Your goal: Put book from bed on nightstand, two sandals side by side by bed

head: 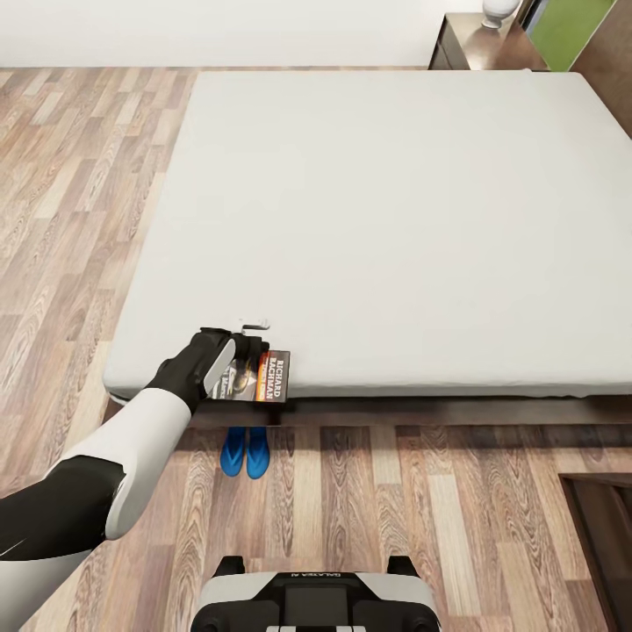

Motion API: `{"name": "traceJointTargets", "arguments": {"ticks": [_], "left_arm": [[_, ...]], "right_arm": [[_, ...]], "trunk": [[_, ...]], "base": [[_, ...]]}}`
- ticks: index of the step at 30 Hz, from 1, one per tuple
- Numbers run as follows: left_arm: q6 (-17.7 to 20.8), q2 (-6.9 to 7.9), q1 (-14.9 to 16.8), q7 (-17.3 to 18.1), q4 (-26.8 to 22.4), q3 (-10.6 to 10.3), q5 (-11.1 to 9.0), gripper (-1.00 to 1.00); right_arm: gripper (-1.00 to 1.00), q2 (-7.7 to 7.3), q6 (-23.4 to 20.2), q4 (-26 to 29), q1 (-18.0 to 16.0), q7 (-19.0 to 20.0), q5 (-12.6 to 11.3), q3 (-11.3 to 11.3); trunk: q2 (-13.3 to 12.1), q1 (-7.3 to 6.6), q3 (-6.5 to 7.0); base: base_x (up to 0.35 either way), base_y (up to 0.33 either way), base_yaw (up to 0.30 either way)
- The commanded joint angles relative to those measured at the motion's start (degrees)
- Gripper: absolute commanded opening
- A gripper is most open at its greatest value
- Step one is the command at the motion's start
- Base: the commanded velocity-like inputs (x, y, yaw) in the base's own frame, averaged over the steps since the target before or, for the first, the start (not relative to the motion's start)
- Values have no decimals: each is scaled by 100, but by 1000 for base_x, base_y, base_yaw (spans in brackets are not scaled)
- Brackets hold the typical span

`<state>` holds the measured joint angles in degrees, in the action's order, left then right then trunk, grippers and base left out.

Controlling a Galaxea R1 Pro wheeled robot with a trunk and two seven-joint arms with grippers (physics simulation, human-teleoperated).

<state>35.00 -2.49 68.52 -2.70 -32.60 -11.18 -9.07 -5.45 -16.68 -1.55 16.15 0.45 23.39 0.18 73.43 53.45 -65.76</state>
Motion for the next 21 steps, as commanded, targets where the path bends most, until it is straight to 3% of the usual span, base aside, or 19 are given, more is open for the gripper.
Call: {"name": "traceJointTargets", "arguments": {"ticks": [1,21], "left_arm": [[24,4,0,-28,-7,-22,-51,100],[-9,3,0,-28,-10,-19,-51,100]], "right_arm": [[100,0,-19,6,2,5,34,0],[100,0,-17,6,2,8,34,0]], "trunk": [[2,0,-2],[2,0,-2]], "base": [[-14,0,0],[-3,0,0]]}}
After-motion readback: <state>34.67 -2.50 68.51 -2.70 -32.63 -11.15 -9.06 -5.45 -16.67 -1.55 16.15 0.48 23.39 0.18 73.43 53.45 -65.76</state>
